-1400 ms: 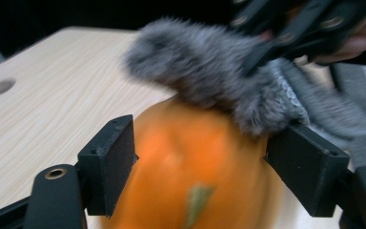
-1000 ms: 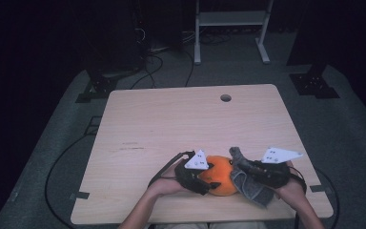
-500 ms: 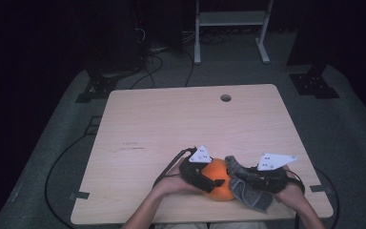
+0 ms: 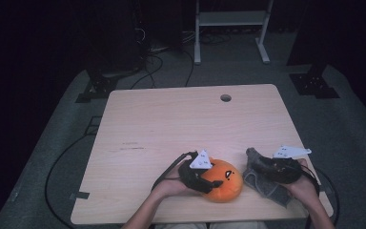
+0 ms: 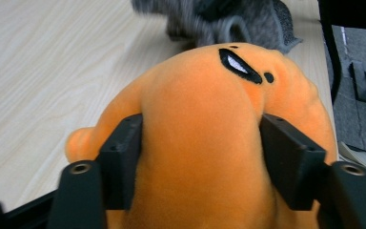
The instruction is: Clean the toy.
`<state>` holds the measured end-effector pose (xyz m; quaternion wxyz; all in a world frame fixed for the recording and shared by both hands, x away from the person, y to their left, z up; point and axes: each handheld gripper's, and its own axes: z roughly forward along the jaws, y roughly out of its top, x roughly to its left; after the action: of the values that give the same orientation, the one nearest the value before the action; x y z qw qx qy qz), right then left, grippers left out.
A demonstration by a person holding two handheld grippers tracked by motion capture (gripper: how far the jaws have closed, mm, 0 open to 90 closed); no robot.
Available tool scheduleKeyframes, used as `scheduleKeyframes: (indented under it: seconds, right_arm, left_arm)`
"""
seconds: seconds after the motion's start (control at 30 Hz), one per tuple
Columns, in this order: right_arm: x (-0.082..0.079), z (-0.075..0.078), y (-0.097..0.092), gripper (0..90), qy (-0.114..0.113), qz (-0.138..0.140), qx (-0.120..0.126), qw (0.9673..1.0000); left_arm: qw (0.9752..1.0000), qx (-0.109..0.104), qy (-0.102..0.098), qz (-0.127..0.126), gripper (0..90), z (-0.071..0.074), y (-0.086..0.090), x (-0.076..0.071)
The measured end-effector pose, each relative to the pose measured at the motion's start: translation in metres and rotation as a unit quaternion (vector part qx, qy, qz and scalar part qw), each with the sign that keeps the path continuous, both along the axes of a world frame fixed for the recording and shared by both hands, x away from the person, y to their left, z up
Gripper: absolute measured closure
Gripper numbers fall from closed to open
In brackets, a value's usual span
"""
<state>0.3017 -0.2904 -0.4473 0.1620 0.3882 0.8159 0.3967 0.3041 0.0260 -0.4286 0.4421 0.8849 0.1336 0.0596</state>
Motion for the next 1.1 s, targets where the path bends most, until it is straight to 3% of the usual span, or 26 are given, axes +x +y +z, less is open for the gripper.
scheduleKeyframes:
  seconds: [0.27,0.57,0.7,0.8,0.9,1.1]
  right_arm:
    - [0.0,0.002,-0.01,41.7,-0.014,-0.019,0.038,0.999]
    - [-0.003,0.003,-0.009,41.3,-0.021,-0.012,0.046,0.9986]
    - [-0.001,0.002,-0.008,41.3,-0.014,-0.009,0.045,0.9988]
    - [-0.001,0.002,-0.006,41.3,-0.016,-0.006,0.047,0.9988]
    - [-0.001,0.003,-0.006,41.3,-0.015,-0.005,0.049,0.9987]
    - [0.0,0.004,-0.005,41.2,-0.016,-0.004,0.057,0.9982]
  left_arm:
    - [0.9996,-0.025,0.008,0.005,43.8,0.008,0.005,0.002]
    - [0.9994,-0.034,0.0,0.008,46.6,0.014,0.008,0.003]
    - [0.9986,-0.044,0.0,0.031,46.8,0.015,0.015,0.01]
    - [0.9983,-0.033,-0.015,0.047,46.7,0.018,0.018,0.013]
    - [0.997,-0.03,-0.034,0.063,46.6,0.022,0.021,0.017]
    - [0.9932,-0.042,-0.047,0.098,46.7,0.029,0.032,0.03]
